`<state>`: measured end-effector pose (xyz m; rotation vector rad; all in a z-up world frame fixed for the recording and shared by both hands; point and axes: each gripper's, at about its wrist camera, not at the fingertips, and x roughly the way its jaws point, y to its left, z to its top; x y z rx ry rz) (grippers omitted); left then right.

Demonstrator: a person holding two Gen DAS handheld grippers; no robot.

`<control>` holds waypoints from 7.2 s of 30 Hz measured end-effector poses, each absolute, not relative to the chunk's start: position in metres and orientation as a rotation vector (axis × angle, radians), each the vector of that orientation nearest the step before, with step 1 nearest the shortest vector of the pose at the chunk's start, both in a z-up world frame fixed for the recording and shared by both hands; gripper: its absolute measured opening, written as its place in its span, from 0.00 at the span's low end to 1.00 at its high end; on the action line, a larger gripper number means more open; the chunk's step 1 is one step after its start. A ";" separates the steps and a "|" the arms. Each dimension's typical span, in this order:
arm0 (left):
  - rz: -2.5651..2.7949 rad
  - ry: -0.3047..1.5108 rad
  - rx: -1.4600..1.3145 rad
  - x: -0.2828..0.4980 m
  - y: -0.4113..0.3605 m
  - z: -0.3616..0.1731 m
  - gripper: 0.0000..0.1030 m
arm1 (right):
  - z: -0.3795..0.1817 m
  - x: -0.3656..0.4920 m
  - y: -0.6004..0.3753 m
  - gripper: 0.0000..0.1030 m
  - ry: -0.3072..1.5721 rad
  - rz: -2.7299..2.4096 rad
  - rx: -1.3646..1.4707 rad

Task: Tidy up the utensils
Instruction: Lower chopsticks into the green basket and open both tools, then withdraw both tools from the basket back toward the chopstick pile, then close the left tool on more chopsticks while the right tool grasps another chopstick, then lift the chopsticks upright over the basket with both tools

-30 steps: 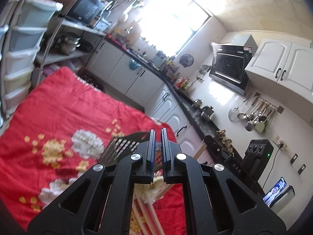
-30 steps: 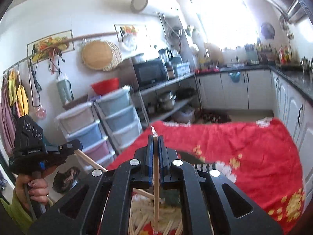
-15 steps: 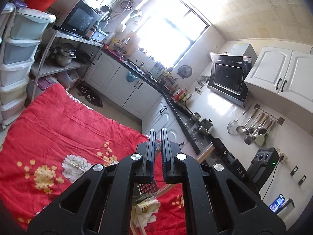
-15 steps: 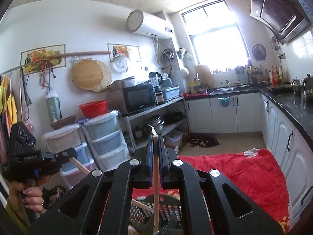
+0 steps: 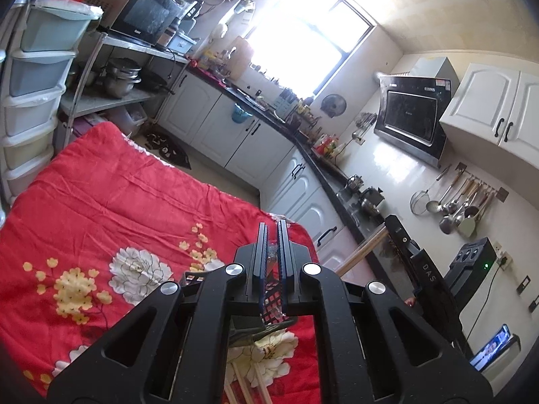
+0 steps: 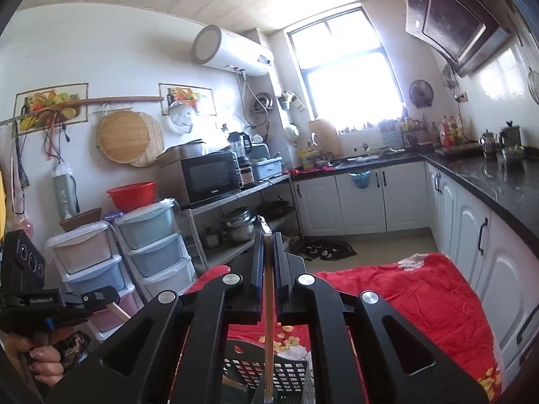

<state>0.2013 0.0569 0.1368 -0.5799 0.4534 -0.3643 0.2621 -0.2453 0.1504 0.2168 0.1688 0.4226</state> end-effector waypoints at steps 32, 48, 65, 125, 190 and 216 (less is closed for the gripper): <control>-0.322 0.465 -0.571 0.183 0.062 0.107 0.80 | 0.103 0.248 -0.262 0.53 0.284 0.358 0.253; -0.268 0.439 -0.582 0.139 0.078 0.093 0.90 | 0.089 0.199 -0.255 0.60 0.327 0.375 0.166; -0.177 0.530 -0.623 0.105 0.100 0.040 0.90 | 0.040 0.165 -0.217 0.60 0.470 0.468 0.077; -0.098 0.839 -0.843 0.102 0.131 -0.076 0.57 | -0.046 0.203 -0.172 0.29 0.922 0.557 -0.067; -0.280 0.511 -0.652 0.102 0.095 0.059 0.02 | 0.061 0.168 -0.196 0.11 0.581 0.701 0.122; -0.291 0.316 -0.501 0.136 0.064 0.146 0.02 | 0.128 0.181 -0.211 0.10 0.254 0.622 0.123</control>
